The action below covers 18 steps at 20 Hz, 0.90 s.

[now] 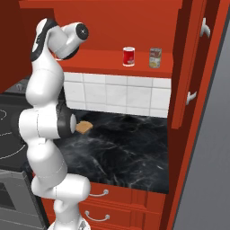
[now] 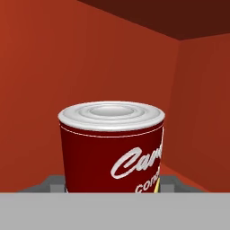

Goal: Stack two cans on top of the other two cans in the cabinet.

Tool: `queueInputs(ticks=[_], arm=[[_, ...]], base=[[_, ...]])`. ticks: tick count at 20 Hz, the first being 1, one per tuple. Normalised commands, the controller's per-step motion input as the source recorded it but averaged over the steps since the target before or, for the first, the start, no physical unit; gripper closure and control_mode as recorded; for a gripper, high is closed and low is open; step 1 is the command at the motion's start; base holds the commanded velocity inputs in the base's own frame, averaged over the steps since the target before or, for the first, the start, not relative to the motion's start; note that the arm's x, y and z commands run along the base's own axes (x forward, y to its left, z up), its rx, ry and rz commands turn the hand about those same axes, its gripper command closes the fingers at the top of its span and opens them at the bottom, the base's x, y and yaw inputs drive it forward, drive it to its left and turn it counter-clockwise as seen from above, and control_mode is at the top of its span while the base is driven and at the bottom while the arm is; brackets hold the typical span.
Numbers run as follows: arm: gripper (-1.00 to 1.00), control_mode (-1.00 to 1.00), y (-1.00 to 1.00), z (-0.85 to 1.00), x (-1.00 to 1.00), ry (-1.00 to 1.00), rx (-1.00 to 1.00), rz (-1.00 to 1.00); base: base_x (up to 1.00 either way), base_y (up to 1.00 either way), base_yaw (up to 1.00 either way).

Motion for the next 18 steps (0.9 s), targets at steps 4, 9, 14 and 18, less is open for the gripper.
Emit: queueInputs(ticks=[4,9,14,18], arm=[[1.00,-1.00,0.02,-0.10,0.04,0.00,0.00,0.00],[1.00,-1.00,0.01,-0.19,0.00,0.01,0.00,0.00],[-1.00,-1.00,0.00,-0.18,0.01,0.01,0.00,0.00],[-1.00,-1.00,0.00,-0.08,0.01,0.00,0.00,0.00]], base=[[0.00,0.00,0.00],[0.00,0.00,0.00],[0.00,0.00,0.00],[0.00,0.00,0.00]])
